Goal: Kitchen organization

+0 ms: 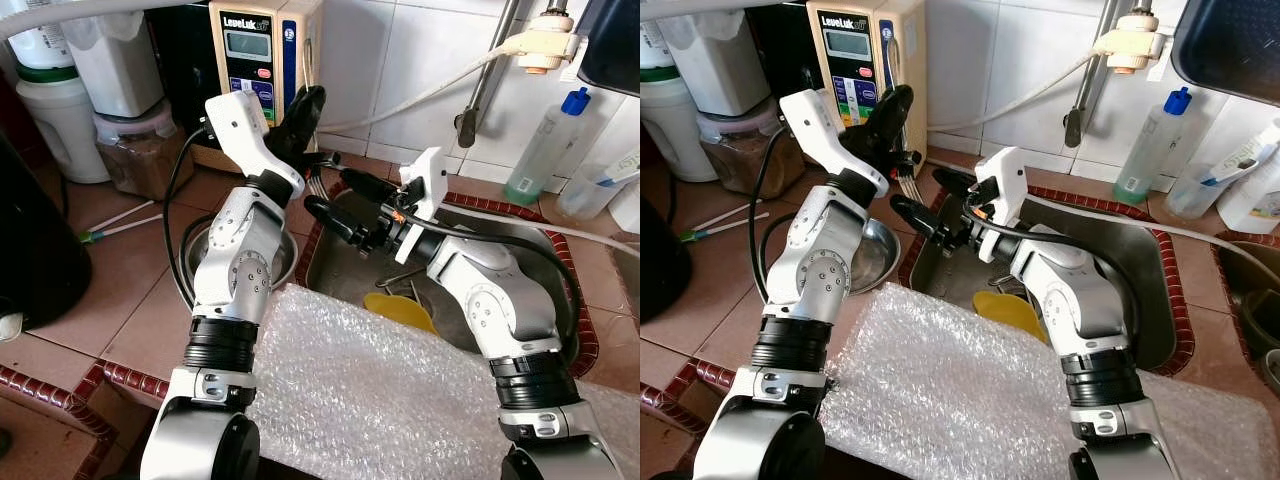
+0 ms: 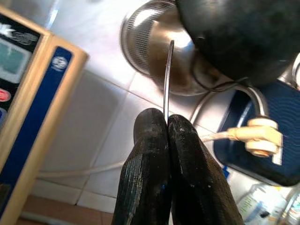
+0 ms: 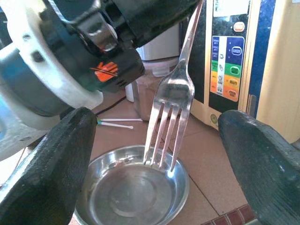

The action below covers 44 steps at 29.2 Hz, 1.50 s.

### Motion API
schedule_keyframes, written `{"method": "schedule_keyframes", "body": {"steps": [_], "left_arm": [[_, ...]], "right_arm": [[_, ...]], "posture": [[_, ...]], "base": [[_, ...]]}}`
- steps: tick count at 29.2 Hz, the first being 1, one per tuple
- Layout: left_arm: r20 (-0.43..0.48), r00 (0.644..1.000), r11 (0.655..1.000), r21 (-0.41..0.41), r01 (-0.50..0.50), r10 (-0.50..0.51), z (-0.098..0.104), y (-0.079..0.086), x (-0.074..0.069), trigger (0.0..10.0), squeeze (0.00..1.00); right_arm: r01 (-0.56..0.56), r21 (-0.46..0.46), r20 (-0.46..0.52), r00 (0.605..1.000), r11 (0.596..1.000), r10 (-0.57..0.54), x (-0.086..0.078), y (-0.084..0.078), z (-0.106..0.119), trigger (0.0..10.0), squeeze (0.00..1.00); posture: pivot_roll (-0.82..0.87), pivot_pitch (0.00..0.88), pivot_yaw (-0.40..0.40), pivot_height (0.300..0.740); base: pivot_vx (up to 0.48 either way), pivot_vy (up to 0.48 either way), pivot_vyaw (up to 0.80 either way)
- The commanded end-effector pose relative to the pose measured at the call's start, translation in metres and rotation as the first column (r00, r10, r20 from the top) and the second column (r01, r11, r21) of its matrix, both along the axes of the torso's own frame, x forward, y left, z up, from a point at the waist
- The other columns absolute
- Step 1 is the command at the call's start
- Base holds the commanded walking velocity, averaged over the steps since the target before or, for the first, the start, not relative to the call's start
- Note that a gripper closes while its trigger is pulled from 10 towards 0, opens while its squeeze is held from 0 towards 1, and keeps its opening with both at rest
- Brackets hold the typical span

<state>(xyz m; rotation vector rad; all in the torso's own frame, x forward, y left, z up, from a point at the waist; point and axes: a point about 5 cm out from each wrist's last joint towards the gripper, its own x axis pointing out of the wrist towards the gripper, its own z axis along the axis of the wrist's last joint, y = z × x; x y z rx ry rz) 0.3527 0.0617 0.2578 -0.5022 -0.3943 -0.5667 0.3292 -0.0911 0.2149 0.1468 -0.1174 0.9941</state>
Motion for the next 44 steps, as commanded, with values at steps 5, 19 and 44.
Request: {"method": "schedule_keyframes", "body": {"steps": [5,19,44], "left_arm": [[-0.009,0.998,0.998,0.018,0.063,-0.063,-0.004,-0.017,-0.009,0.0,0.0],[-0.042,0.996,0.995,0.04,0.087,-0.085,-0.014,-0.027,-0.015,0.0,0.0],[-0.072,0.995,0.994,0.091,-0.06,0.067,-0.024,-0.019,-0.01,0.0,0.0]], "right_arm": [[0.014,-0.034,0.025,1.0,0.999,-0.013,0.001,0.001,0.0,10.0,0.0],[0.126,-0.27,0.131,0.987,0.955,-0.093,0.006,0.01,-0.018,10.0,0.0],[0.284,-0.296,0.107,0.959,0.912,-0.264,0.02,0.003,-0.024,0.0,0.0]], "posture": [[0.08,0.0,0.0,0.74],[0.08,0.0,-0.001,0.74],[0.07,0.0,0.003,0.74]], "base": [[0.0,0.0,0.0],[0.0,0.0,0.0],[0.0,0.0,0.0]]}}
